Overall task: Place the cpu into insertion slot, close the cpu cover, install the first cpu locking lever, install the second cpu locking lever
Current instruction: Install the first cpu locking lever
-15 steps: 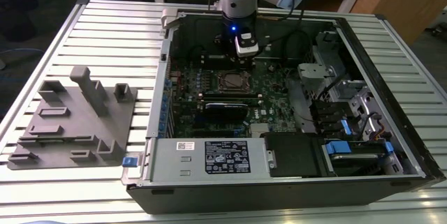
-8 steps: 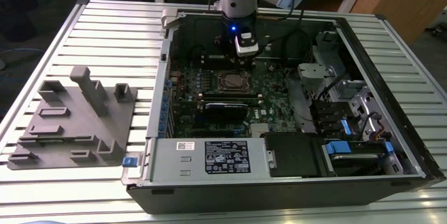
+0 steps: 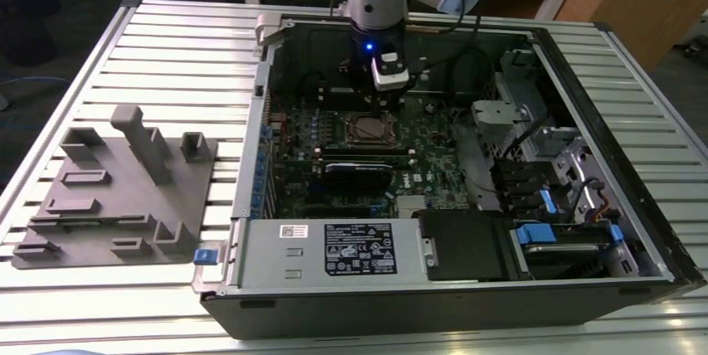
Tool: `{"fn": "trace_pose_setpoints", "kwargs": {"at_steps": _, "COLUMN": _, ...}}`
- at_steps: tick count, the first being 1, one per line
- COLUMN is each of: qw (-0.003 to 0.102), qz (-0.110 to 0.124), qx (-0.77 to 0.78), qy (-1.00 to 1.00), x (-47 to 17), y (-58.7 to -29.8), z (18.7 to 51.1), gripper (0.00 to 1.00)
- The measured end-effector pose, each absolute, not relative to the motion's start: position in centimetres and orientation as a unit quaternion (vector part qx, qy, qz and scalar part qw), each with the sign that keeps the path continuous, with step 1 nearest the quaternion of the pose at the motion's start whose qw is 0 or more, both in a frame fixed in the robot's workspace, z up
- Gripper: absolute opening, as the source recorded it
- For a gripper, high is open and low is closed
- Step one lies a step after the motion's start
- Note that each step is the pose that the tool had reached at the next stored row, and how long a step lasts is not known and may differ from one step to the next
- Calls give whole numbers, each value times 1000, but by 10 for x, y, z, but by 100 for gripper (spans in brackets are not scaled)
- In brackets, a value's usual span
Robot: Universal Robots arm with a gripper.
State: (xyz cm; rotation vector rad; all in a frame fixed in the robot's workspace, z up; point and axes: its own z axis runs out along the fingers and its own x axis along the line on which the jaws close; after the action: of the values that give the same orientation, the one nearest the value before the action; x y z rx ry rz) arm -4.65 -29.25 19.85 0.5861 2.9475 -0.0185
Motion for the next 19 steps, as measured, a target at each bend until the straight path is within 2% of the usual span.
{"fn": "trace_pose_setpoints", "kwargs": {"at_steps": 16, "qw": 68, "qz": -5, "qx": 195, "qy": 978, "x": -47, "y": -292, "z": 207, "gripper": 11}}
{"fn": "trace_pose_setpoints", "kwargs": {"at_steps": 19, "qw": 66, "qz": 8, "qx": 196, "qy": 978, "x": -47, "y": -292, "z": 207, "gripper": 11}}
